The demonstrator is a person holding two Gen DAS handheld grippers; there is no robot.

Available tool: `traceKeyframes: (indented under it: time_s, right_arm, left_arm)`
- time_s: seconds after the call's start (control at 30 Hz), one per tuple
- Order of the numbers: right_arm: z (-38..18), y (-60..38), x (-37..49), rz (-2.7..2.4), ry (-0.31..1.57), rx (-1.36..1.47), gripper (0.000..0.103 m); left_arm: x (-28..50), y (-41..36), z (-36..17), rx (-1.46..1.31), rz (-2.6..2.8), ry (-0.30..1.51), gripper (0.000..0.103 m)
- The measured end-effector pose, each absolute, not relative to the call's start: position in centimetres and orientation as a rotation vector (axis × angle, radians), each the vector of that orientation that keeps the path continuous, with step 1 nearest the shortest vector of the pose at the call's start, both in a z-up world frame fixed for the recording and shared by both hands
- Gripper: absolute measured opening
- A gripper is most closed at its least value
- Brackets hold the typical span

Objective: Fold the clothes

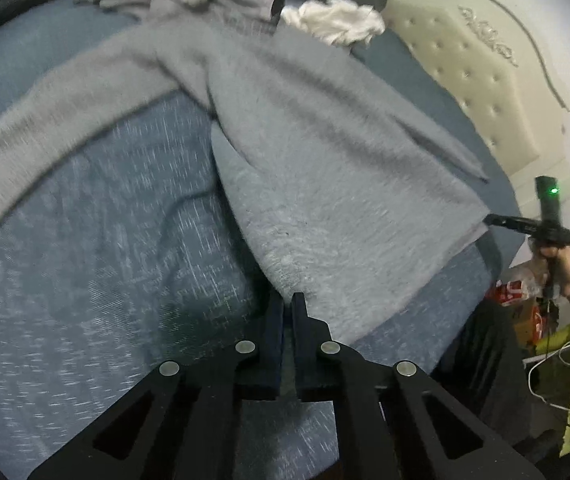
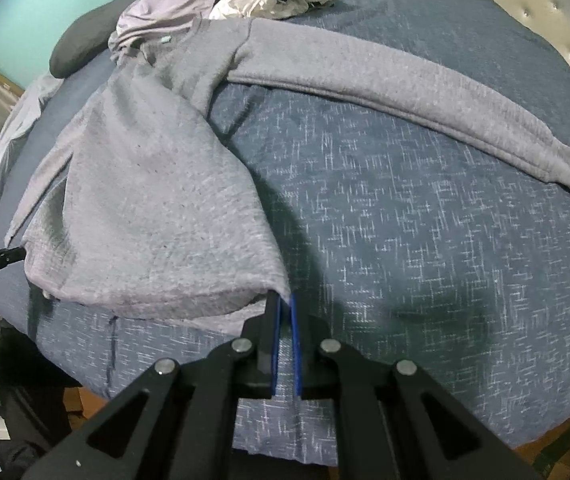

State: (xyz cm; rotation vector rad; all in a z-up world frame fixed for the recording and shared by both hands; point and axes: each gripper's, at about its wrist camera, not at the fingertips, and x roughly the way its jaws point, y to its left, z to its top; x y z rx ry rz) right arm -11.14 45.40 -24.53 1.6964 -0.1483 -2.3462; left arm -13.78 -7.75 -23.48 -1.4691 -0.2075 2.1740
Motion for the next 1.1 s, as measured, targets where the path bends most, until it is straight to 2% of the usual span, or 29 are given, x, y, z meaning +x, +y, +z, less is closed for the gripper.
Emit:
traceKeyframes:
  time_s: [0.27,0.37,0.63,0.77,0.83,0.9,1.1]
  right_arm:
    - [-22.7,44.4,-10.5,-2.312,-0.147,1.631,0.005]
    - [-23.0,43.8,-10.3,-2.291,-0.097,1.638,0.005]
    - [-25.1,44.2,-10.5,-2.243,-0.135,1.722,0.006]
    - [-24.4,45.0,-10.2,-2.271,-0.163,1.714,0.007]
    - [-23.8,45.7,-10.0,-2.304,-0.215,1.698,0.012]
    - [-23.4,46.5,-10.2,-2.334,-0.292,1.677,0.028]
    - [-25.0,45.5,-11.9,-2.319,-0.346,1.726,0.030]
  left_arm:
    - [-11.3,-10.3,-19.4,-1.419,2.214,-0.197,0.003]
    - [-12.0,-10.5,-20.8,-1.473,2.225,-0.198,0.003]
    - [-13.8,-9.1,-26.1,-1.652,2.172,-0.194,0.004]
    - [-14.4,-9.5,-26.5,-1.660,2.167,-0.236,0.004]
    - [-14.4,-9.8,-26.4,-1.655,2.169,-0.254,0.005]
    - [-14.4,-10.0,-26.3,-1.650,2.170,-0.266,0.008]
    - [-14.0,-10.2,-26.2,-1.634,2.166,-0.302,0.021]
